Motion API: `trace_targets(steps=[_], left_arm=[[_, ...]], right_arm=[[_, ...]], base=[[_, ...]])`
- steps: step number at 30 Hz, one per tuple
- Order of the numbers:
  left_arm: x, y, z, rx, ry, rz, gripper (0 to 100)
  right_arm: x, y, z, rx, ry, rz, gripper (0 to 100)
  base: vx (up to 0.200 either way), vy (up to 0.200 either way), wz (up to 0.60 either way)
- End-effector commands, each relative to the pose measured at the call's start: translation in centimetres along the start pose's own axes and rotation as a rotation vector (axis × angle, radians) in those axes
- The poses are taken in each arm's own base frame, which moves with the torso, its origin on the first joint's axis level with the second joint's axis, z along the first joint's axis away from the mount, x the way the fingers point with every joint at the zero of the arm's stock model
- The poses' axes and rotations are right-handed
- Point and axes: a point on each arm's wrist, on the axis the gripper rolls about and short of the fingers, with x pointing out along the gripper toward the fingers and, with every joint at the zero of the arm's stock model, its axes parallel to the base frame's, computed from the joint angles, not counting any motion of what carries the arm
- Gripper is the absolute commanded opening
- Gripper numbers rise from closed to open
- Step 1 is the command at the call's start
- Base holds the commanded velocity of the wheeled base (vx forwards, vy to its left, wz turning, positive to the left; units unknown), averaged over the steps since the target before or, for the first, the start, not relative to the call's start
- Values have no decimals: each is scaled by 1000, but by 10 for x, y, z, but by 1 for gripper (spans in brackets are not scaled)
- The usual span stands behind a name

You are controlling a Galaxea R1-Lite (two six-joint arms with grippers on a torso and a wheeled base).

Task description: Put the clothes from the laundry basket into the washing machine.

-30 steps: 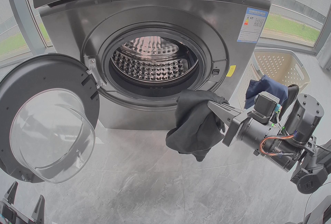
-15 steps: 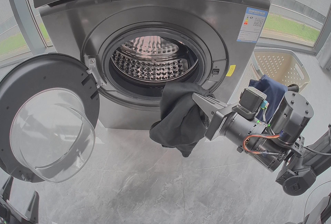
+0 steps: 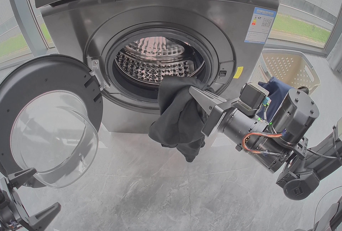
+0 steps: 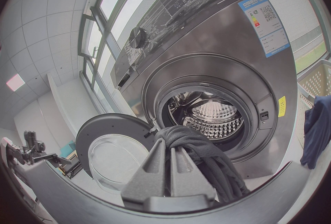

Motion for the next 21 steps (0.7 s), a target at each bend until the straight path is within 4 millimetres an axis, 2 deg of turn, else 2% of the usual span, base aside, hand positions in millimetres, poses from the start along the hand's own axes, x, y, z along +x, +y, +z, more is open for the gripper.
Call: trace_targets(steps=[1, 4, 5, 8, 9, 10, 12, 21], left_arm=[[50, 20, 0, -76, 186, -172, 100], [64, 22, 0, -82, 210, -211, 100], [78, 25, 1, -88, 230, -242, 100], [100, 29, -1, -94, 260, -261, 100], [101, 29, -1, -94, 261, -261, 100], [112, 30, -3, -90, 273, -270, 100], [128, 28, -7, -81, 289, -271, 100], [177, 22, -12, -58, 290, -319, 100]], right_arm=[[6, 2, -1, 17, -14, 26, 0], [6, 3, -1, 17, -16, 28, 0], [6, 3, 0, 17, -17, 27, 0], [6, 2, -1, 17, -16, 27, 0], [6, 2, -1, 17, -16, 27, 0], [6, 3, 0, 19, -19, 26, 0], [6, 2, -1, 20, -16, 22, 0], [4, 2, -4, 20, -6, 16, 0]], base=[[0, 0, 0], [0, 0, 0], [0, 0, 0], [0, 0, 0], [0, 0, 0], [0, 0, 0], [0, 0, 0], [0, 0, 0]])
